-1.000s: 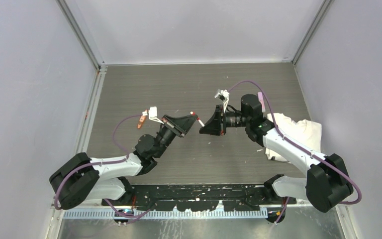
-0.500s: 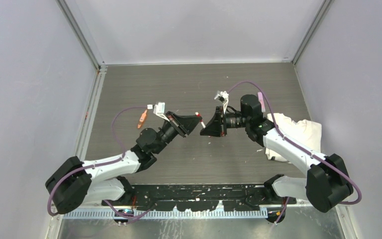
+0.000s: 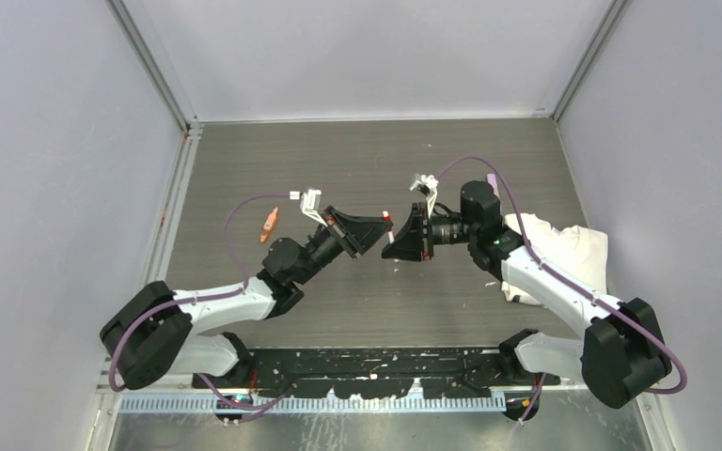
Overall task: Insert the pens into the pen caps
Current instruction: Insert the pen cap onto the pen.
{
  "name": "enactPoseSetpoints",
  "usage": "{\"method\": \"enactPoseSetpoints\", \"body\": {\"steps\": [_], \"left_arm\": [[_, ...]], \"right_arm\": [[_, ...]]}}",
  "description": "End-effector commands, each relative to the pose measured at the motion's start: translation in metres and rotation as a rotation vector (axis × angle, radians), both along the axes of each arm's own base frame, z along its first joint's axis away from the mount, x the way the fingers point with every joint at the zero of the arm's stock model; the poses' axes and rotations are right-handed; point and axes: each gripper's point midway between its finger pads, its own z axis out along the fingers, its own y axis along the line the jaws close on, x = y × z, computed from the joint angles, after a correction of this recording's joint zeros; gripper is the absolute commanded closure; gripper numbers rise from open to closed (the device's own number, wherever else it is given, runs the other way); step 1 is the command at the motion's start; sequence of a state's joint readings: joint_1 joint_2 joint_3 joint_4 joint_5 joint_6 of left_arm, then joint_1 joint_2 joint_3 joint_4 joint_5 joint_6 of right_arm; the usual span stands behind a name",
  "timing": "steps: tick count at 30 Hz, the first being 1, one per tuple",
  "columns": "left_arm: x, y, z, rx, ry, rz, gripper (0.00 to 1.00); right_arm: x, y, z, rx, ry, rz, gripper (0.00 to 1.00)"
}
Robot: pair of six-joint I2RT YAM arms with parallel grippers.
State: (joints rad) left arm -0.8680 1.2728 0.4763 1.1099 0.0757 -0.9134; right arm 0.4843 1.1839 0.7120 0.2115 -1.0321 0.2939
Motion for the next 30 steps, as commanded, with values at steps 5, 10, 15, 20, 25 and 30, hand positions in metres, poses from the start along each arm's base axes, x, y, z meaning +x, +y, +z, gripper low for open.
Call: {"method": "enactPoseSetpoints", "body": {"steps": [5, 10, 15, 20, 25, 30], "left_arm": [[-0.039, 0.000, 0.015, -0.022, -0.041, -0.126, 0.89], [-0.038, 0.009, 0.020, -0.016, -0.046, -0.084, 0.76], [-0.039, 0.010, 0.018, 0.001, -0.042, -0.086, 0.62], [-0.040, 0.012, 0.013, 0.015, -0.037, -0.084, 0.51], [-0.039, 0.024, 0.012, 0.043, -0.065, -0.027, 0.40], [-0.035, 0.041, 0.028, 0.102, -0.139, 0.058, 0.27]], "right_arm": [[0.010, 0.005, 0.032, 0.085, -0.152, -0.011, 0.99], [0.008, 0.005, 0.034, 0.093, -0.152, -0.002, 0.99], [0.006, 0.005, 0.035, 0.098, -0.153, 0.006, 0.99], [0.006, 0.005, 0.035, 0.100, -0.153, 0.008, 0.99], [0.004, 0.005, 0.036, 0.104, -0.155, 0.018, 0.99], [-0.003, 0.005, 0.037, 0.109, -0.158, 0.062, 0.99]]}}
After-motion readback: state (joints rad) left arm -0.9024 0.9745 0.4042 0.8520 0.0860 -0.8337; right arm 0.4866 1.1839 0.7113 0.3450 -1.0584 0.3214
